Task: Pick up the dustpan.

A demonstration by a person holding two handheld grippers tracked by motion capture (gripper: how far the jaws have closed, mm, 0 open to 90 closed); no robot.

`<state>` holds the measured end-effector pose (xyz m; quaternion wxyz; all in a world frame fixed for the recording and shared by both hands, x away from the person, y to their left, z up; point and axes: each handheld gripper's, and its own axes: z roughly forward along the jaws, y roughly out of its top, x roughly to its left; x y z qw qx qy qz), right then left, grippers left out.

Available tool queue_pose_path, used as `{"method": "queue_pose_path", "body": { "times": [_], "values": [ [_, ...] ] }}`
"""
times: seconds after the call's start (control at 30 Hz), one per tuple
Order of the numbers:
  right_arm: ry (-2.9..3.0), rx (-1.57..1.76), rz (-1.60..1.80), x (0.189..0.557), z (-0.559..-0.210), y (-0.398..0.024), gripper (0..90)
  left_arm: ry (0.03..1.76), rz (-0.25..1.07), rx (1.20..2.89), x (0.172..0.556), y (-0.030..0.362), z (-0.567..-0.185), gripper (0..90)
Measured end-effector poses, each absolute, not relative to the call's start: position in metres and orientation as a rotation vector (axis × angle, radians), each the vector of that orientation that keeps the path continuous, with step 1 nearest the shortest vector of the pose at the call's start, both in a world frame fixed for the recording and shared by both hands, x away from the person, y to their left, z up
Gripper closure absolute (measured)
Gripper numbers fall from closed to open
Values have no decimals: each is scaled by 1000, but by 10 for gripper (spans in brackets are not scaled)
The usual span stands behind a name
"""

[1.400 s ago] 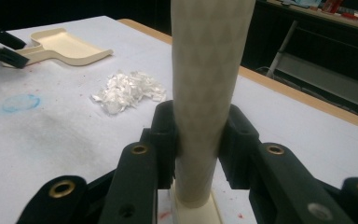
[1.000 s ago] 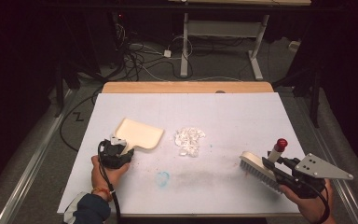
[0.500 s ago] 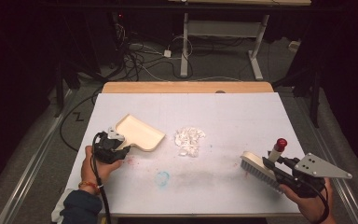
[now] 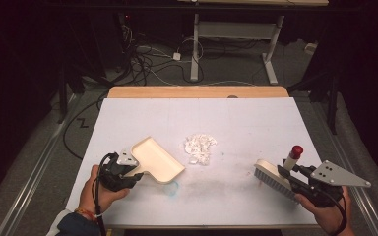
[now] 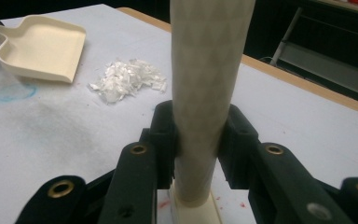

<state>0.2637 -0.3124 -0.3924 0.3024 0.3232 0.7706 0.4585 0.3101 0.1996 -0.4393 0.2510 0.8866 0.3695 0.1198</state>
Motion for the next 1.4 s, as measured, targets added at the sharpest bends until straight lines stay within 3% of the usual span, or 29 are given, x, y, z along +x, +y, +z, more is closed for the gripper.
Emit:
{"method": "queue_pose_path", "body": {
  "times": [0.5,1.4],
  "values": [
    [2041,876,1242,272,-396,-315,710,990,231,2410,309,196,-450,637],
    [2039,876,1249,284,-396,-313,710,981,228,2452,309,192,-463,636]
  ]
}}
